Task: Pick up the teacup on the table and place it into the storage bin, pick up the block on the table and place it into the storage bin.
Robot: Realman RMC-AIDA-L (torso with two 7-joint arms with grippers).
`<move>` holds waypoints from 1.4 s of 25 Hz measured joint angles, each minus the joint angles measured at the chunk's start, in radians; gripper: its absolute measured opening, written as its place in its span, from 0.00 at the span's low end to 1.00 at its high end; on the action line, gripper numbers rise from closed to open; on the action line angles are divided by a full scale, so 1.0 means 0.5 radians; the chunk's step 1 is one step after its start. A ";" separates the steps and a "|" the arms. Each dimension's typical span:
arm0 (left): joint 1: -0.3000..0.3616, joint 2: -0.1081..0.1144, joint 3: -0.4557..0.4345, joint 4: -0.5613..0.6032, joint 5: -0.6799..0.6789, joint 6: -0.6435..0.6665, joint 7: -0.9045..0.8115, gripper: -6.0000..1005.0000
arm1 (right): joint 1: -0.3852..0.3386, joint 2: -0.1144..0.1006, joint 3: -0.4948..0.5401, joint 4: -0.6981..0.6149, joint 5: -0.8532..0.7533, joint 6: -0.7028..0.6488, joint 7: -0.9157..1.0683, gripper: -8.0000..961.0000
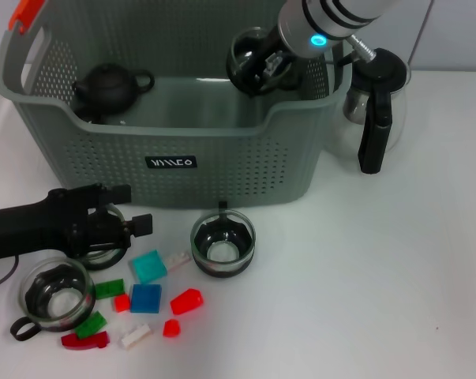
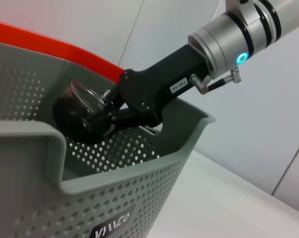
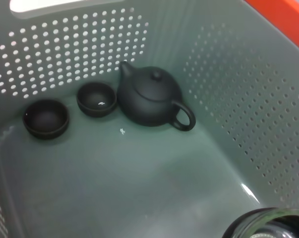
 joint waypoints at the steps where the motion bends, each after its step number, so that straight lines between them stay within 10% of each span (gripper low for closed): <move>1: 0.000 0.000 0.000 0.000 -0.003 0.000 0.000 0.86 | 0.000 0.000 0.004 0.003 0.000 0.000 0.004 0.06; 24: -0.018 -0.015 0.000 0.000 -0.008 0.001 -0.001 0.85 | 0.007 -0.001 -0.002 0.009 -0.007 -0.004 0.034 0.06; 35: -0.018 -0.012 0.000 0.000 -0.036 0.004 -0.010 0.85 | -0.044 -0.017 0.127 -0.406 0.002 -0.201 0.046 0.60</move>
